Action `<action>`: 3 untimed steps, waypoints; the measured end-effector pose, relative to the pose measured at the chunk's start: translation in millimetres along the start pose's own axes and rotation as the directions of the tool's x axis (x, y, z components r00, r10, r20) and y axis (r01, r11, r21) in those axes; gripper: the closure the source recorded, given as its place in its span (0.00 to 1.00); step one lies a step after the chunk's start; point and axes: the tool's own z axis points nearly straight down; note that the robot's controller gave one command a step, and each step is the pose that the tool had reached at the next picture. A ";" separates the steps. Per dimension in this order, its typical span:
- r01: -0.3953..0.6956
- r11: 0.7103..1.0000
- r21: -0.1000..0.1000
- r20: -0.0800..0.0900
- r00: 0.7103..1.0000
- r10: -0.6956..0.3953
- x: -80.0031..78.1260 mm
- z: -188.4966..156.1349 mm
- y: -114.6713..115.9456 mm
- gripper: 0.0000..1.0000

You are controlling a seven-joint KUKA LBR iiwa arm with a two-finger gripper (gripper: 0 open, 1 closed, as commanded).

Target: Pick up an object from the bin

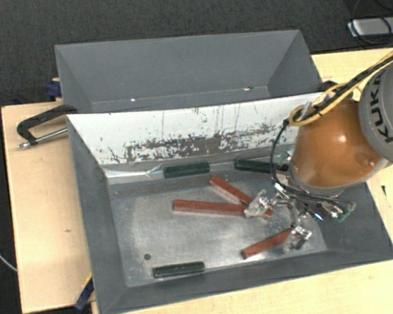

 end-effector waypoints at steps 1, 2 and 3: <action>-0.024 1.000 0.000 -0.004 1.000 0.024 4.3 11.9 -1.7 1.00; -0.024 1.000 0.000 -0.004 1.000 0.024 4.3 11.9 -1.7 1.00; -0.025 1.000 0.000 -0.003 1.000 0.025 4.4 10.1 -1.3 1.00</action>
Offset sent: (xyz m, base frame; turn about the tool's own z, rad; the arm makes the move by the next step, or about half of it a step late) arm 0.0000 0.0000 0.0000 0.0000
